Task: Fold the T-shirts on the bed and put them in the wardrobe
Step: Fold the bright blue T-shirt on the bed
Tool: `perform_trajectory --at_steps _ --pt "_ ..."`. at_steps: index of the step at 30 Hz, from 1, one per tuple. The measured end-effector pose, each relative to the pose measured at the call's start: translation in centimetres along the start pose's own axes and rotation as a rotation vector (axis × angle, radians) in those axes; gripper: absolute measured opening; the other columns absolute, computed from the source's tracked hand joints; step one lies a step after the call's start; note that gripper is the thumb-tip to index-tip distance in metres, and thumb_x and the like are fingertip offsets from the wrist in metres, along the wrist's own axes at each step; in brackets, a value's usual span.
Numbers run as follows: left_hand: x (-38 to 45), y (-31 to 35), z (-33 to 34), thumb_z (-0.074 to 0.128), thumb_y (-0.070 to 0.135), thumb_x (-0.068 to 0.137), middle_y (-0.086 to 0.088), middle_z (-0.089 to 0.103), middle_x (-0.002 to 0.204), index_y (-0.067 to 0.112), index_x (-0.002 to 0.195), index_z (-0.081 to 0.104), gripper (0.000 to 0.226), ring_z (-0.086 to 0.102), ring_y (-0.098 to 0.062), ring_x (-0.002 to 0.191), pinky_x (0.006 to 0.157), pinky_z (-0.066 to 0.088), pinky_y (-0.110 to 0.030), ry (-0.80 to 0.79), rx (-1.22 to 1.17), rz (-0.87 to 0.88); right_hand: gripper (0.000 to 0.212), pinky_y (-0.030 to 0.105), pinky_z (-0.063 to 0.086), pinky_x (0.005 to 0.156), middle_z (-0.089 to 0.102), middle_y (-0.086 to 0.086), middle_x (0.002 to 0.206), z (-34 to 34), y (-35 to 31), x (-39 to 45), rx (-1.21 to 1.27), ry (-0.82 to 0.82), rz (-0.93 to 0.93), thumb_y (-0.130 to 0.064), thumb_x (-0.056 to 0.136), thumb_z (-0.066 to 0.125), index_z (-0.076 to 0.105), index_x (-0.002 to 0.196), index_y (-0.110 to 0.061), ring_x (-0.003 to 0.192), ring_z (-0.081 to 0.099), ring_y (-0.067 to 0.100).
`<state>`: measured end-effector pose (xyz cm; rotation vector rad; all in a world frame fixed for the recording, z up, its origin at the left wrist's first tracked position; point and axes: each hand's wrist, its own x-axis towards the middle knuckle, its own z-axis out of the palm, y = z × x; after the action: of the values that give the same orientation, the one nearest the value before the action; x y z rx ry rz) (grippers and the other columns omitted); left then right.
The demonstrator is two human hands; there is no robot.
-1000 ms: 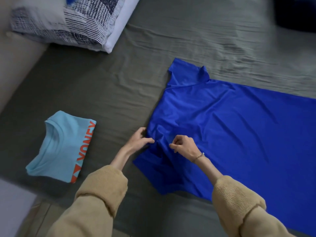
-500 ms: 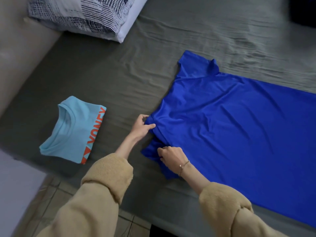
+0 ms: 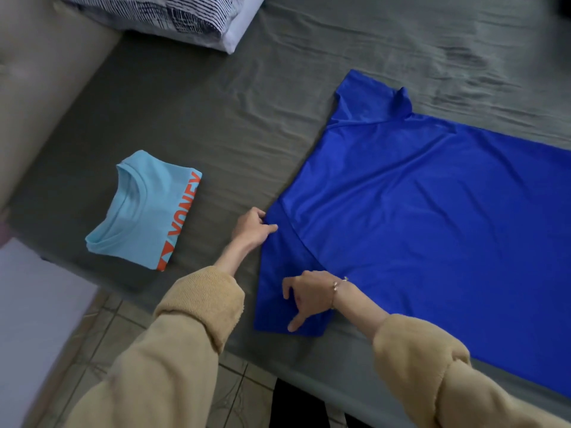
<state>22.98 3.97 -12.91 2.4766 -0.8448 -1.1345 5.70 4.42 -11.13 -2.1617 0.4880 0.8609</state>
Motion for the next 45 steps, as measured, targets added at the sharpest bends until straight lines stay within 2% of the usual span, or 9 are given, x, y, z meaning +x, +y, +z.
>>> perform_trajectory --at_steps 3,9,14,21,26,30,35,41,45 --pt "-0.1 -0.5 0.2 0.062 0.029 0.091 -0.006 0.062 0.117 0.011 0.114 0.059 0.030 0.058 -0.023 0.107 0.092 0.047 -0.035 0.125 0.067 -0.008 0.041 0.030 0.038 0.067 0.060 0.008 0.108 1.4 -1.8 0.5 -0.352 0.085 -0.035 -0.028 0.084 0.065 0.050 0.118 -0.011 0.089 0.058 0.026" --pt "-0.4 -1.5 0.0 0.061 0.047 0.086 -0.006 0.064 0.106 0.008 0.103 0.061 0.043 0.061 -0.026 0.098 0.088 0.050 -0.041 -0.080 0.110 0.005 0.012 0.031 0.051 0.073 0.068 0.007 0.096 1.9 -0.8 1.0 0.049 0.103 -0.112 -0.011 0.086 0.058 0.068 0.093 -0.009 0.090 0.062 0.023" --pt "-2.4 -2.9 -0.1 0.079 0.040 0.070 -0.006 0.065 0.099 0.007 0.095 0.061 0.045 0.062 -0.021 0.085 0.077 0.049 -0.035 -0.291 0.272 -0.022 0.015 0.026 0.043 0.065 0.061 -0.007 0.081 0.5 2.4 -1.8 0.088 0.257 0.015 -0.025 0.080 0.066 0.063 0.093 -0.019 0.079 0.055 0.014" --pt "-4.4 -2.9 -0.2 0.069 0.014 0.085 -0.007 0.065 0.104 0.004 0.113 0.059 0.032 0.061 -0.015 0.074 0.059 0.048 -0.022 -0.411 0.172 -0.074 0.040 0.026 0.037 0.068 0.058 -0.004 0.105 1.0 4.3 -3.8 -0.172 0.062 -0.023 -0.021 0.071 0.075 0.057 0.107 -0.017 0.094 0.055 0.018" --pt "-4.7 -2.8 0.5 0.069 0.013 0.084 -0.005 0.062 0.102 0.008 0.104 0.057 0.024 0.062 -0.017 0.077 0.067 0.053 -0.027 -0.350 0.227 -0.088 0.016 0.024 0.047 0.069 0.066 -0.008 0.085 1.4 3.7 -3.5 -0.092 0.085 -0.026 -0.012 0.075 0.056 0.067 0.081 -0.022 0.078 0.057 0.015" --pt "-4.9 -1.5 0.3 0.066 0.045 0.080 -0.002 0.065 0.094 0.014 0.094 0.053 0.037 0.061 -0.019 0.090 0.083 0.045 -0.033 -0.243 0.463 -0.051 0.015 0.024 0.050 0.076 0.072 -0.007 0.083 0.5 3.6 -3.5 0.108 0.122 -0.010 -0.014 0.080 0.056 0.069 0.084 -0.020 0.080 0.062 0.009" --pt "-2.3 0.2 0.0 0.059 0.052 0.081 -0.005 0.062 0.101 0.005 0.108 0.063 0.054 0.059 -0.028 0.102 0.082 0.045 -0.034 -0.129 0.027 -0.080 0.017 0.030 0.050 0.084 0.072 0.000 0.092 -1.5 5.9 -2.3 0.347 0.422 0.110 -0.006 0.084 0.054 0.067 0.092 -0.013 0.090 0.064 0.016" --pt "1.1 3.8 -0.5 0.057 0.033 0.089 -0.001 0.052 0.070 0.018 0.064 0.045 0.031 0.050 -0.021 0.072 0.074 0.038 -0.031 -0.006 -0.253 -0.080 0.028 0.039 0.052 0.083 0.068 0.010 0.098 -5.1 8.9 -0.8 0.479 0.564 0.252 0.002 0.084 0.044 0.063 0.102 -0.008 0.089 0.064 0.027" --pt "4.3 5.7 -0.4 0.062 0.032 0.087 -0.010 0.067 0.108 0.014 0.086 0.060 0.018 0.059 -0.029 0.107 0.089 0.046 -0.034 -0.087 -0.328 -0.039 0.031 0.041 0.050 0.086 0.061 0.008 0.104 -8.6 10.4 0.7 0.412 0.579 0.266 0.005 0.083 0.047 0.059 0.109 -0.006 0.097 0.059 0.026"
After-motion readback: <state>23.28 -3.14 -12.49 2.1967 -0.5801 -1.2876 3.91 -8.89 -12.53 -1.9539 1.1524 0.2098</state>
